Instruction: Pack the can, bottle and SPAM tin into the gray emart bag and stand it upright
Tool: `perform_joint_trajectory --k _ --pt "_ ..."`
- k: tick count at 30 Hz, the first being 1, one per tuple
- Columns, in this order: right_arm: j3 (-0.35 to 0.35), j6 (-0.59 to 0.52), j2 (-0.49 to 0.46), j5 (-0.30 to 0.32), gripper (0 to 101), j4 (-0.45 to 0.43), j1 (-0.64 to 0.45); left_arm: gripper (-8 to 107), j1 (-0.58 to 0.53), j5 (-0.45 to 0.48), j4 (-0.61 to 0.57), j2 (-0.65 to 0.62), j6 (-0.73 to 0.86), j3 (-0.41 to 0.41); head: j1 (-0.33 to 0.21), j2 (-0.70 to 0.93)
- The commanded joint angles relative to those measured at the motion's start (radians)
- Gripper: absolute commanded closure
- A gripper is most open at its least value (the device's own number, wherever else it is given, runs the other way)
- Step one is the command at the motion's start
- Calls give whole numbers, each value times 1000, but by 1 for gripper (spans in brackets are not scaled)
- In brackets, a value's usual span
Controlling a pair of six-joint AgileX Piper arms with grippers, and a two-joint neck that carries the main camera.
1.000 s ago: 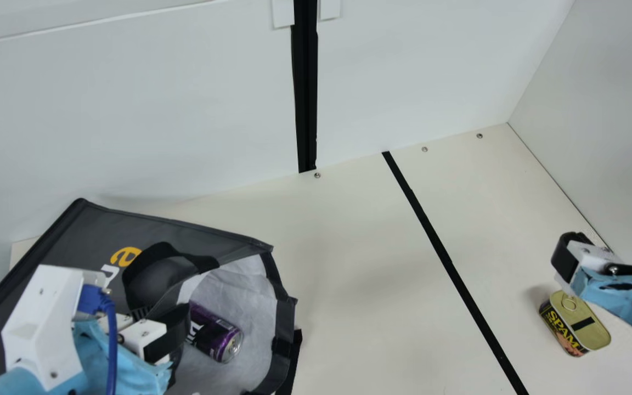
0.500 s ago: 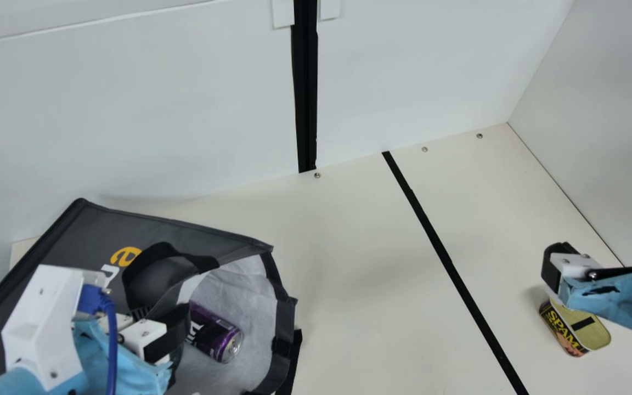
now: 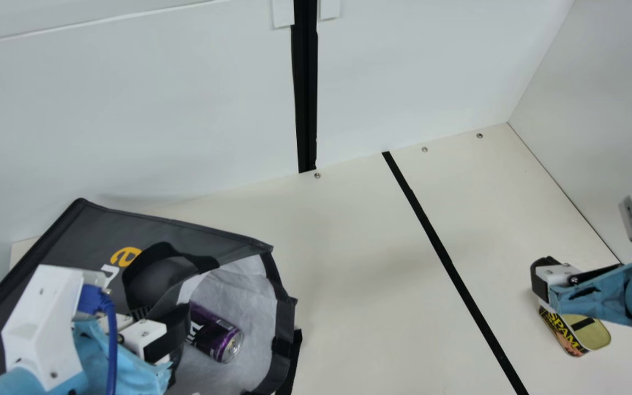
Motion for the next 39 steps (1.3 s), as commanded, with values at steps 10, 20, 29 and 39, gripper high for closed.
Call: perform_joint_trajectory --k 10,20,29,39 --pt "26 -285 67 2 6 95 -148 107 0 0 0 0 0 0 -23 -2" --pt "56 -520 136 2 6 165 -275 107 0 0 0 0 0 0 -23 -2" --pt "86 -716 195 2 6 200 -382 107 0 0 0 0 0 0 -23 -2" --pt "105 -889 263 2 6 214 -494 107 0 0 0 0 0 0 -23 -2"
